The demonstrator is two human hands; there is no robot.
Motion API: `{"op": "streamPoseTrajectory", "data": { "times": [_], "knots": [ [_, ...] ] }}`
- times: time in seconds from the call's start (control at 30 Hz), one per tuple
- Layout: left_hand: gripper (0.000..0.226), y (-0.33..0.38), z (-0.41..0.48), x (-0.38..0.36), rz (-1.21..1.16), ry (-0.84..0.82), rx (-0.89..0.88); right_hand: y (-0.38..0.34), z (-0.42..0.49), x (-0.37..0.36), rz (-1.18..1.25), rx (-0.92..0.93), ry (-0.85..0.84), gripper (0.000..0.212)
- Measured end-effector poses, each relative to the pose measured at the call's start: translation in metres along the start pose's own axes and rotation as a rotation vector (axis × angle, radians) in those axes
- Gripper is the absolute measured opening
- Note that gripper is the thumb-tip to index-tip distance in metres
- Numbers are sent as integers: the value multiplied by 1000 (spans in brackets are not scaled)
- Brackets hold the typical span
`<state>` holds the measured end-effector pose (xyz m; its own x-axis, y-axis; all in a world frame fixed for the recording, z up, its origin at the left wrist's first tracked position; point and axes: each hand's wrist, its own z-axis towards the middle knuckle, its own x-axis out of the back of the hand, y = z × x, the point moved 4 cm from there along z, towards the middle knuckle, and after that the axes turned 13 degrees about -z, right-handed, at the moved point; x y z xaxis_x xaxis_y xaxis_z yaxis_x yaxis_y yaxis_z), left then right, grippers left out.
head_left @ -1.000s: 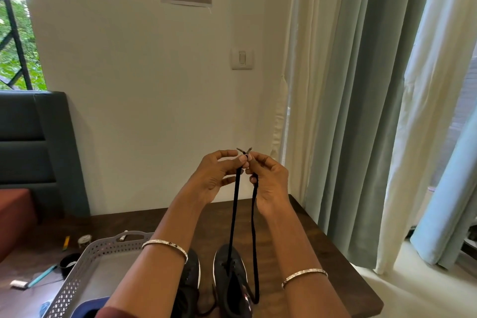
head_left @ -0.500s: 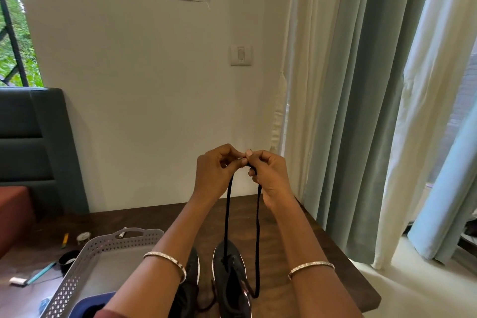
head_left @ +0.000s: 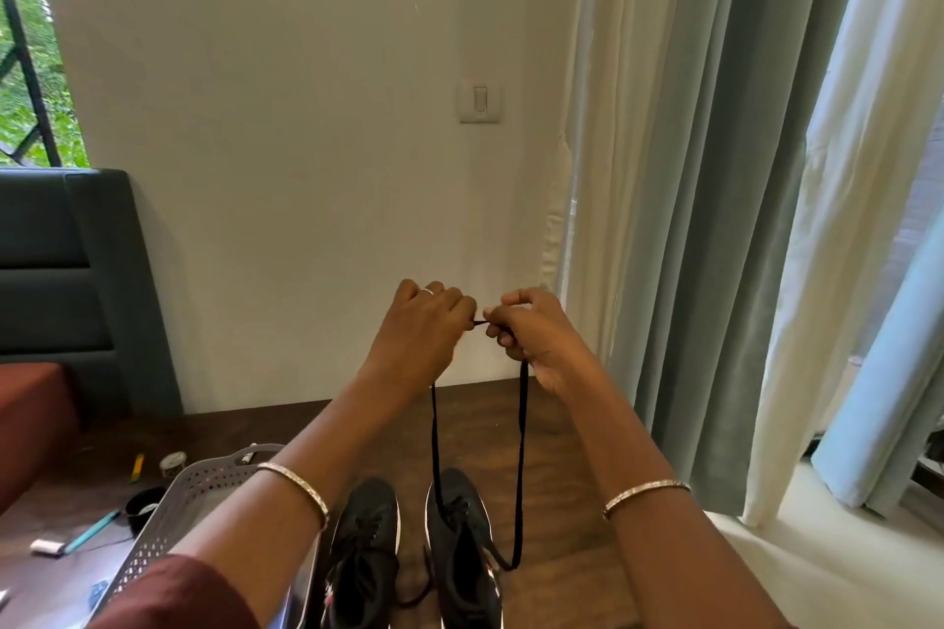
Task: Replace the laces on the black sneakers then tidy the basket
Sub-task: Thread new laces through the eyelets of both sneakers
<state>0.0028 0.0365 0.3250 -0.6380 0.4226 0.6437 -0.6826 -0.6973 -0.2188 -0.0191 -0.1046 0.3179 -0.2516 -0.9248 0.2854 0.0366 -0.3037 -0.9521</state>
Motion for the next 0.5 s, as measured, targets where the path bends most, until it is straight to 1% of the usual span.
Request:
{"op": "streamPoseTrajectory", "data": {
  "times": [0.03, 0.07, 0.13, 0.2, 0.27, 0.33, 0.4, 0.43, 0.5],
  "knots": [
    [4, -5, 3, 0, -49, -77, 108, -1, -1, 3, -79, 73, -11, 7],
    [9, -11, 5, 2, -130, -136, 224, -2, -4, 6, -191, 151, -21, 5],
    [15, -20, 7, 0, -384, -266, 414, -1, -9, 8, -446, 288, -16, 14],
    [14, -24, 10, 1, -711, -331, 509, -1, -10, 6, -632, 412, 23, 24],
    [14, -24, 10, 4, -977, -340, 579, -3, -9, 2, -721, 509, 78, 27],
    [18, -23, 10, 8, -1173, -328, 656, -9, -10, -1, -727, 579, 138, 22],
    [20, -24, 9, 13, -1295, -304, 728, -12, -9, 1, -660, 603, 172, 19],
    [19, -27, 8, 14, -1345, -280, 770, -12, -10, 1, -596, 586, 164, 18],
    [16, -31, 4, 12, -1447, -234, 837, -10, -9, 0, -394, 497, 91, 19]
  ]
}}
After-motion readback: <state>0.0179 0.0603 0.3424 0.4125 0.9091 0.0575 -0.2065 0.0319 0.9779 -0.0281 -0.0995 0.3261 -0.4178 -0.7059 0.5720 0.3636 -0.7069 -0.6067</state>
